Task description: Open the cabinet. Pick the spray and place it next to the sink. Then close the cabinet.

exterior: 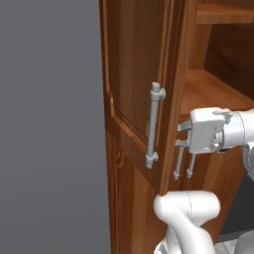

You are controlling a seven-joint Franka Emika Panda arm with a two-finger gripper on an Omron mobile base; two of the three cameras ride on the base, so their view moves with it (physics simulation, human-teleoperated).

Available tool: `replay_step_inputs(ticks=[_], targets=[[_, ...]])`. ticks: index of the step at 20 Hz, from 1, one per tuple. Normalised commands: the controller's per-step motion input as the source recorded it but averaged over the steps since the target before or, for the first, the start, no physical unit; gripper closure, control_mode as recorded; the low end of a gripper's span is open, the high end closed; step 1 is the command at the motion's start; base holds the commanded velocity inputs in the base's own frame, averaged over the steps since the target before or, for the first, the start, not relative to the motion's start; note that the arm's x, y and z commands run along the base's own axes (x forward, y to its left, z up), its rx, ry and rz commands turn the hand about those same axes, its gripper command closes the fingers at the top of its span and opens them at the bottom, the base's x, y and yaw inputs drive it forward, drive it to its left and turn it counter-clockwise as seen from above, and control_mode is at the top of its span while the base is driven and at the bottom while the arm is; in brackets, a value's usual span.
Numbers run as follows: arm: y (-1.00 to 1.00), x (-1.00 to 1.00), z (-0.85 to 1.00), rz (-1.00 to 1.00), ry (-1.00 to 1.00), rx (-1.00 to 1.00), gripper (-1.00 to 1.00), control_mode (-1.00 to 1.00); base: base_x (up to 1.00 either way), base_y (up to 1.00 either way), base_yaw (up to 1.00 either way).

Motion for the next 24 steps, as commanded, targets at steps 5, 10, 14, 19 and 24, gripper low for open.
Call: replay_step_inputs(ticks=[5,10,14,19,24], targets=[[-0.57,0.09,0.19,-0.01,-0.09,-0.04,-1.00,-1.00,0.00,0.00,0.00],[-0.82,0.83,0.51,-0.04,-0.14,-0.01,-1.00,-1.00,0.00,0.00,0.00],[-0.37,1.00,0.37,-0.02,-0.17,-0.07,-1.00,-1.00,0.00,0.00,0.00],[-0.35,0.89,0.03,-0.01,-0.19,-0.16,-1.00,-1.00,0.00,0.00,0.00],[-0.06,0.33,-0.26,-0.05,-0.35,-0.25,-1.00,-1.00,0.00,0.00,0.00]])
